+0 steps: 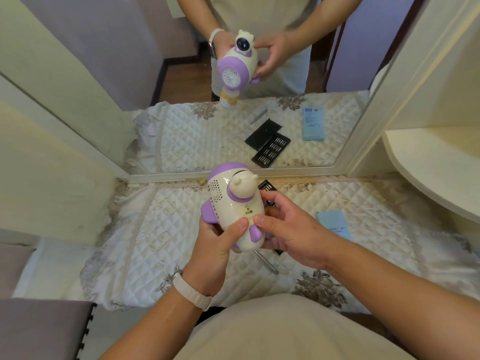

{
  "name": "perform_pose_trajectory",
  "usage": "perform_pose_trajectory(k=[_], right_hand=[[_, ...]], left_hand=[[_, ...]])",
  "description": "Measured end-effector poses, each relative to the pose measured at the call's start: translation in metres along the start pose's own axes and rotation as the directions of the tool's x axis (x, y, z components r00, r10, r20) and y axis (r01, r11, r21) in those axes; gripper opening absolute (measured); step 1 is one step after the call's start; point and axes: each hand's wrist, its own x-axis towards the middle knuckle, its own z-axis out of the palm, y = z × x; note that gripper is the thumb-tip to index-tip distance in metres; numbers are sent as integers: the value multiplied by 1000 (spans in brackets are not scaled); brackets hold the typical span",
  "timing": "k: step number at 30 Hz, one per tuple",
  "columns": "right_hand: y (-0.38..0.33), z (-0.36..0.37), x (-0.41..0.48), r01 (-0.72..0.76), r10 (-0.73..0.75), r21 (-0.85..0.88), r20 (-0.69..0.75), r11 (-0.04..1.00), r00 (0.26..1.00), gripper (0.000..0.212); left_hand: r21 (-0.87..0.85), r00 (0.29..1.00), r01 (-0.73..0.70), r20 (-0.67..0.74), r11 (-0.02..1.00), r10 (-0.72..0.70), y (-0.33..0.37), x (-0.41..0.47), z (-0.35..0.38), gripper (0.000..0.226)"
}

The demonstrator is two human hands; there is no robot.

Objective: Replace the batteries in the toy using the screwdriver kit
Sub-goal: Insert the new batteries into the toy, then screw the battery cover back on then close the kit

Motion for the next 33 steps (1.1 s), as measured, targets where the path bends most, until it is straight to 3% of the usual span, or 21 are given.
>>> perform_pose_trajectory(k=[13,18,20,22,24,28,33], right_hand=[[58,62,34,-21,36,68,-224,997,974,39],[99,53,40,-165,51,-238,-423,957,905,23],[118,42,35,-274,-4,-479,-502,834,865,18],[137,29,28,-400,-46,-705,-521,586,852,23],[153,16,21,-475,-58,-786,-537,397,841,24],[171,-2,21,-548,-82,-802,-578,237,812,23],[176,-13,30,-529,-75,-837,-542,138,837,23]], left_hand=[[53,990,110,84,993,-114,-24,27,-77,66],[207,986,144,56,968,-159,-56,44,-103,74],[265,986,160,6,951,-167,-64,50,-114,73],[329,984,180,-61,927,-170,-68,56,-122,71],[396,980,195,-107,897,-166,-72,62,-129,70],[505,975,215,-163,836,-153,-80,68,-135,74],[619,975,213,-180,756,-128,-95,75,-137,76]])
